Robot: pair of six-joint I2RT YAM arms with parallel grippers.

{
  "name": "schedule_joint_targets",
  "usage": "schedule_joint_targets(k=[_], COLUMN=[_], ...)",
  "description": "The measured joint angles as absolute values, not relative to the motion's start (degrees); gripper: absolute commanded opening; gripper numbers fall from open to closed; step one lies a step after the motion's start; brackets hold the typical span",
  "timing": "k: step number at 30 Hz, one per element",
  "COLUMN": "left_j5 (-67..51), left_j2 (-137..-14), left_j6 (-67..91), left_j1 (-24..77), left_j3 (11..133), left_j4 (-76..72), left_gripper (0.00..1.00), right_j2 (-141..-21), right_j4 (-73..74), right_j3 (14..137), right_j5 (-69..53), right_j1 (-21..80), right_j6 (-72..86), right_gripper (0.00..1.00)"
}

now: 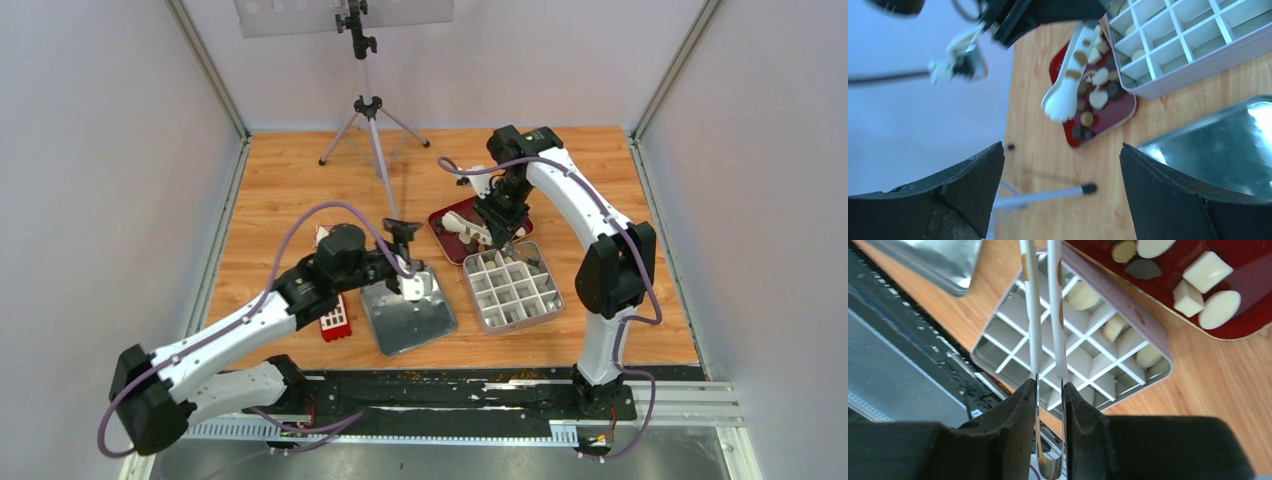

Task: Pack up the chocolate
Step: Adjust the clamp.

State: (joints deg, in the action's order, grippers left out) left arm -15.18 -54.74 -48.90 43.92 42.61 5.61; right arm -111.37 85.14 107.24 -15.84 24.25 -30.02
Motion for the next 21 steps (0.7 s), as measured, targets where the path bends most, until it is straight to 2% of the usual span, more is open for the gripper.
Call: schedule_joint_targets(k=[5, 11, 13, 17, 21], left_j5=[-15.05, -11.42, -11.25, -11.09, -10.26], left_j2=[-69.97, -83.74, -85.69, -87.24, -87.26], left_j6=[-60.77, -66.92, -68.38, -70.32, -70.65], left_j1=[48.93, 51.31, 51.94, 52.23, 52.38], left_j3=[47.37, 51.35, 52.31, 54.57, 55.24], left_j4=[-3.33, -13.72, -14.81, -15.77, -15.62], left_gripper=[0.92, 0.89, 0.82, 0.6, 0.45], right_j2=[-107.37, -104.4, -103.72, -102.41, -101.01], right_j4=[86.83, 88.07, 88.53, 89.25, 88.53], right_j3=[107.18, 106.04, 105.23, 103.77, 103.66], right_j5=[-22.02, -26.48, -27.66, -29.39, -30.0], right_j1=[24.25, 24.25, 24.25, 24.25, 24.03], right_j6=[-29.63, -29.5, -29.52, -29.54, -29.02], right_gripper=[0.26, 0.26, 0.26, 0.27, 0.33])
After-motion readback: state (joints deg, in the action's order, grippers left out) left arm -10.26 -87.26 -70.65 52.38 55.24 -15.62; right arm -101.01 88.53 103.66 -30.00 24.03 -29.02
